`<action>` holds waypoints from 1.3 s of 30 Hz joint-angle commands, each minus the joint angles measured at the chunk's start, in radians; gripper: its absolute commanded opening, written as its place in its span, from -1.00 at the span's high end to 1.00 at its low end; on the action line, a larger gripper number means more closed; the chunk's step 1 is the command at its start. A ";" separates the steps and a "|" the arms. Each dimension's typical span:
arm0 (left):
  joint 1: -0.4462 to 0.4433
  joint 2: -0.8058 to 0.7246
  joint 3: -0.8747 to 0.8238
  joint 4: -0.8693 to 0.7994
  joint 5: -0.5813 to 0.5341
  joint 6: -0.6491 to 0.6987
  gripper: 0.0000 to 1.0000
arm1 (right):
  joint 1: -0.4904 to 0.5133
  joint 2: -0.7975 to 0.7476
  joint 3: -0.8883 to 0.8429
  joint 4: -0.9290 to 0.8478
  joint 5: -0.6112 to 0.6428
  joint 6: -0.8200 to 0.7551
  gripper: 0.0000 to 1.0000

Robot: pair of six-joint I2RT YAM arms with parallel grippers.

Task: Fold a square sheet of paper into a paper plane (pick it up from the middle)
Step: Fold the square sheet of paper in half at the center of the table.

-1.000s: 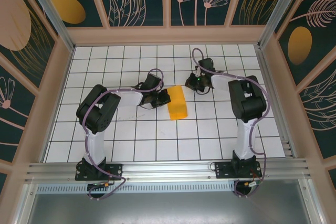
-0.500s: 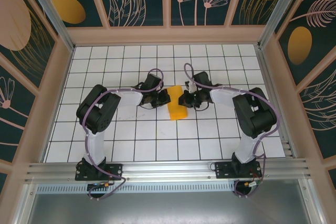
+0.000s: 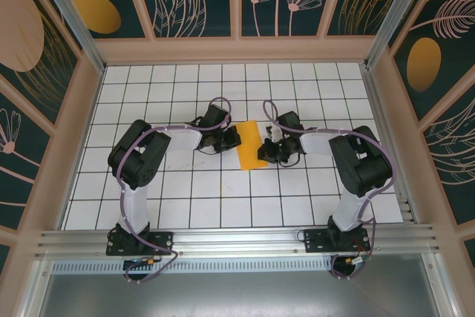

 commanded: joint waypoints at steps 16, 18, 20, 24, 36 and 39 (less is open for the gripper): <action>0.000 0.114 -0.068 -0.217 -0.149 0.016 0.97 | -0.074 -0.204 -0.068 0.064 -0.068 0.025 1.00; -0.001 0.114 -0.066 -0.220 -0.147 0.018 0.98 | -0.068 -0.159 -0.028 0.072 -0.076 0.029 1.00; 0.001 0.111 -0.066 -0.220 -0.147 0.017 0.98 | -0.052 -0.090 0.021 0.062 -0.068 0.029 1.00; 0.001 0.111 -0.062 -0.223 -0.145 0.016 0.97 | -0.021 0.033 0.109 0.059 -0.044 0.036 1.00; 0.000 0.111 -0.070 -0.228 -0.152 0.013 0.98 | -0.046 0.067 0.003 0.022 -0.016 -0.016 1.00; 0.001 0.109 -0.072 -0.227 -0.157 0.013 0.98 | -0.054 0.031 -0.059 0.016 -0.019 -0.032 1.00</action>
